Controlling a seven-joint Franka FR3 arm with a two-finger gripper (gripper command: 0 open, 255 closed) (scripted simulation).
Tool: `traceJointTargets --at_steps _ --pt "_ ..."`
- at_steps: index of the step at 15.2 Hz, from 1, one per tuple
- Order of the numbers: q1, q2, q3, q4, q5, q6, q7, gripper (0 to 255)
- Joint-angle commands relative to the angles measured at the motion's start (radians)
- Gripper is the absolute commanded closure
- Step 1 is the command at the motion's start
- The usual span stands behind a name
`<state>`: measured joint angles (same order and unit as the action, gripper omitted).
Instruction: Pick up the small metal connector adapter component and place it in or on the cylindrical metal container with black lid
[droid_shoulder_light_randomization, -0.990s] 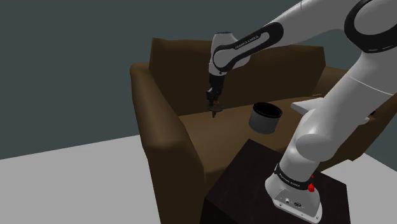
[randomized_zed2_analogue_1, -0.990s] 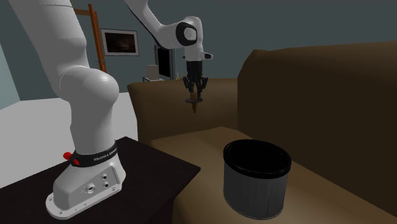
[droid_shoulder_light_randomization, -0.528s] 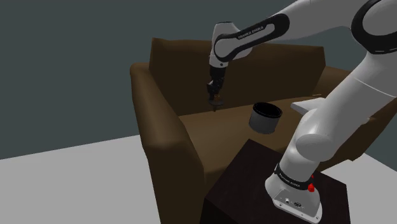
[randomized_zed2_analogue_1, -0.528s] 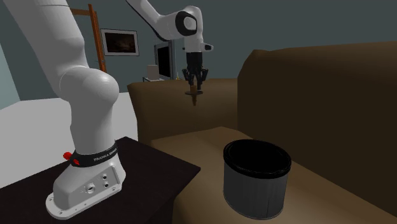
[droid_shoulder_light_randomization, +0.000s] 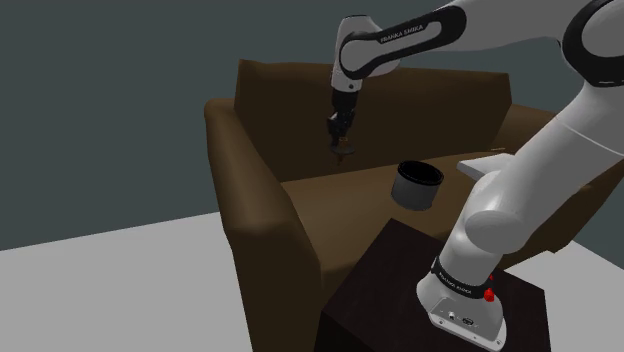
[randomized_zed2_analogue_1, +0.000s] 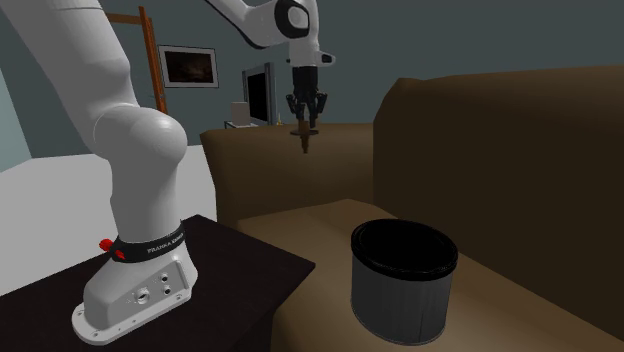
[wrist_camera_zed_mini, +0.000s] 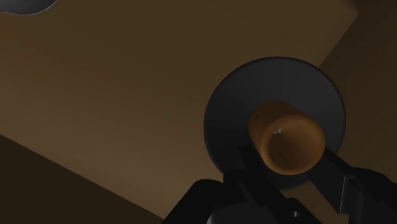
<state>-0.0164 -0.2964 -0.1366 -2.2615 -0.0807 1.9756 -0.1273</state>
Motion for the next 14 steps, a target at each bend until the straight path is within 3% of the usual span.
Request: traceJointTargets --at_steps 1,3,14 --pt "0.0 -0.005 0.001 0.023 0.0 -0.029 -0.002 255" --pt "0.0 -0.01 0.001 0.044 0.001 -0.054 -0.002 255" --pt "-0.112 -0.12 -0.169 0.0 -0.08 -0.099 -0.247 255"
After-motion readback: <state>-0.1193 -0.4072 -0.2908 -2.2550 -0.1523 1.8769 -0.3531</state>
